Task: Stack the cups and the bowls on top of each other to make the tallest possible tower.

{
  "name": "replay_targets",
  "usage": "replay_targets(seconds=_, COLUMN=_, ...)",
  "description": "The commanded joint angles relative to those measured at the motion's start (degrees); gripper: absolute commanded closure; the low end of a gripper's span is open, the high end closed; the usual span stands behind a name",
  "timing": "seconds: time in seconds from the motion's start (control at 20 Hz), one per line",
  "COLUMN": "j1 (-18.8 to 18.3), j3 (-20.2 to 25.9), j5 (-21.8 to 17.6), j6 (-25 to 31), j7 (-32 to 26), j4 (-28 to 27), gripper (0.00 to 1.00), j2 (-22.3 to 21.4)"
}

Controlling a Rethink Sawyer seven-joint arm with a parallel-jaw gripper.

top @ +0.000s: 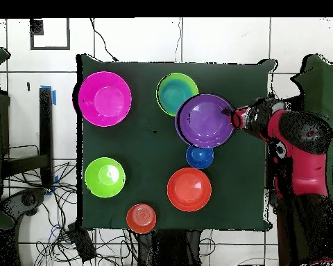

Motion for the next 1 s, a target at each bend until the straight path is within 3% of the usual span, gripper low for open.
replay_targets(seconds=0.05, j1=-0.40, j3=5.28, j5=-4.58, j6=3.70, j7=-6.28, j4=-4.26, gripper=1.00, j2=3.72)
replay_targets(seconds=0.55, j1=-0.38, j3=5.45, j5=-5.56, j6=2.59, j7=-3.76, j4=-8.73, gripper=1.00, j2=6.85)
replay_targets(seconds=1.0, j1=3.01, j3=5.25, j5=-4.09, j6=-0.51, j7=1.61, j4=-17.61, gripper=1.00, j2=12.72)
